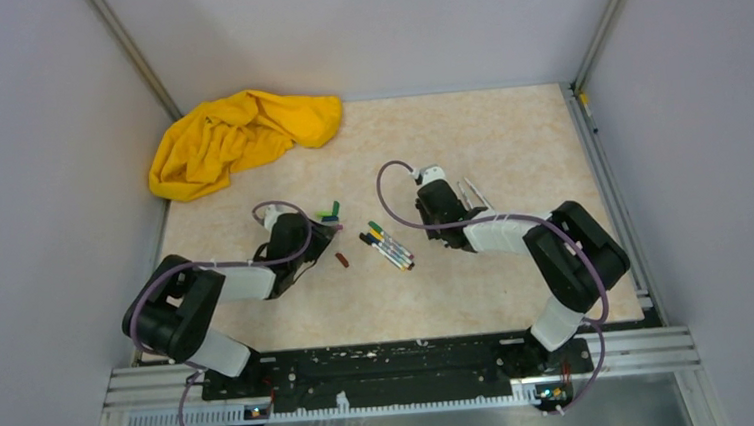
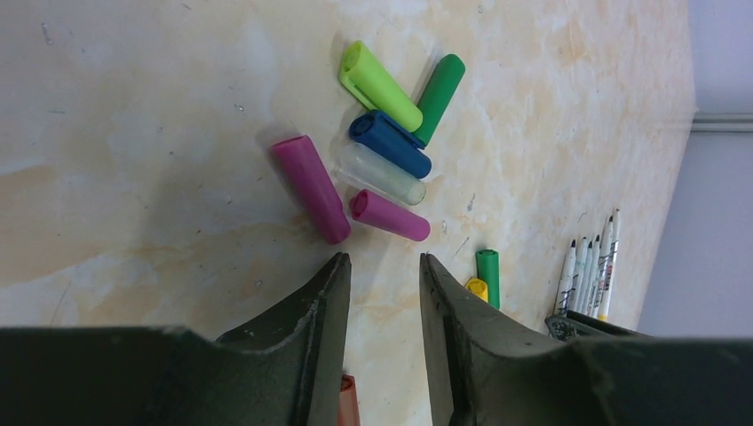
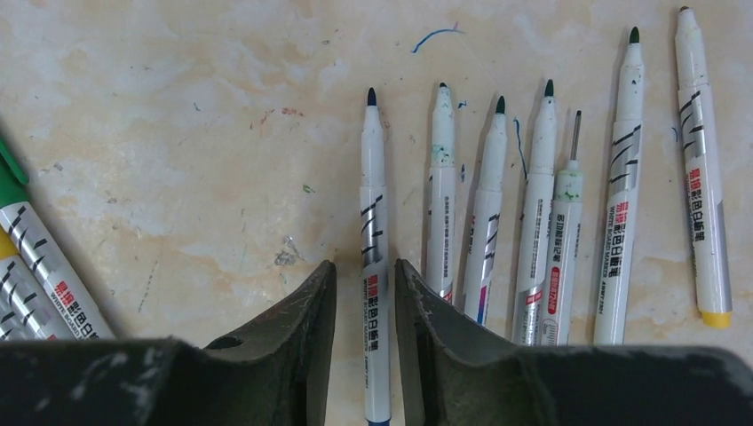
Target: Open the pen caps
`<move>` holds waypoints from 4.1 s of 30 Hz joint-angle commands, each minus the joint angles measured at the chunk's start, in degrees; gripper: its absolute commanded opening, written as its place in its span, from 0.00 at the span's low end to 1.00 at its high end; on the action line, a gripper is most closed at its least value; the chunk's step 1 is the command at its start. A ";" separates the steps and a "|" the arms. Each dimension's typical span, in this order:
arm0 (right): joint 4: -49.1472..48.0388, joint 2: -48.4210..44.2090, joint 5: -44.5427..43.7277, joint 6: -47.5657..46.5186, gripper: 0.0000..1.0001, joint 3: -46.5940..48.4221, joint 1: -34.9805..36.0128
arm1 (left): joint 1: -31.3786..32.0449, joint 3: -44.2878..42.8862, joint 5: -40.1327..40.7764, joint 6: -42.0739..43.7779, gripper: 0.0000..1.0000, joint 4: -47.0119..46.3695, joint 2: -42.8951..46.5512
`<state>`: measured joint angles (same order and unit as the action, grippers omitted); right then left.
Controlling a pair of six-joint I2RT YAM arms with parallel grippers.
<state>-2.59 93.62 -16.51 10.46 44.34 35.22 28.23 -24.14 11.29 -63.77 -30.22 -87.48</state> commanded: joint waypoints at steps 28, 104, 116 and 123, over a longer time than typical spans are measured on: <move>-2.43 -8.11 5.69 -5.89 0.43 1.78 9.76 | 0.72 4.66 -5.05 4.36 0.90 -0.19 16.13; -4.38 -18.37 2.02 1.45 0.00 -6.37 25.25 | 9.58 2.23 -9.29 -0.11 0.90 -1.33 17.25; -3.81 -20.97 0.38 3.50 0.00 -7.28 28.61 | 13.34 0.92 -5.24 -2.01 0.54 -0.89 16.07; -3.87 -22.32 -3.61 5.41 0.00 -7.93 31.57 | 16.43 1.59 -1.90 -2.68 0.00 0.38 19.13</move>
<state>-4.67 73.82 -16.49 14.13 36.25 64.27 42.85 -21.69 6.28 -66.28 -30.00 -71.00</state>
